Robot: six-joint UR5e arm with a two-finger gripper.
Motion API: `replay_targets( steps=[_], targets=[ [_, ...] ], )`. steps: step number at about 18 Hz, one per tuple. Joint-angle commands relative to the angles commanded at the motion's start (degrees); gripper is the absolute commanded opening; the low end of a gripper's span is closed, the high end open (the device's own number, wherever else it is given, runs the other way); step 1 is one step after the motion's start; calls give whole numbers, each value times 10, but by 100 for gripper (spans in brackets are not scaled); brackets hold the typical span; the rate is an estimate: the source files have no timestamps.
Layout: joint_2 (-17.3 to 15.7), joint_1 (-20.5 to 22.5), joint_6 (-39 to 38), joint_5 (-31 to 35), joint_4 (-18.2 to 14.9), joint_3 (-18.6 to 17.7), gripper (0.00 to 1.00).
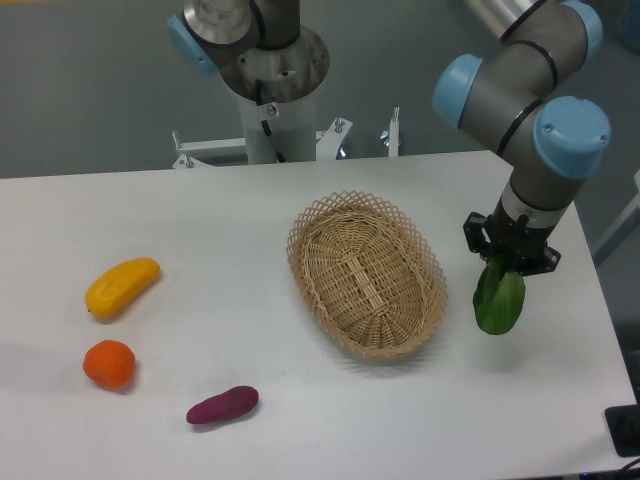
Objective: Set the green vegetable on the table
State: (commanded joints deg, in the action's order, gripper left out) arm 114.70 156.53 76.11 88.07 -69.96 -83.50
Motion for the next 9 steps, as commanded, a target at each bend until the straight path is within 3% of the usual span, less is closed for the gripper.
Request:
replay_targets(
  steps=[9],
  targets=[
    [0,-1,0,1,3,-1,9]
  ],
)
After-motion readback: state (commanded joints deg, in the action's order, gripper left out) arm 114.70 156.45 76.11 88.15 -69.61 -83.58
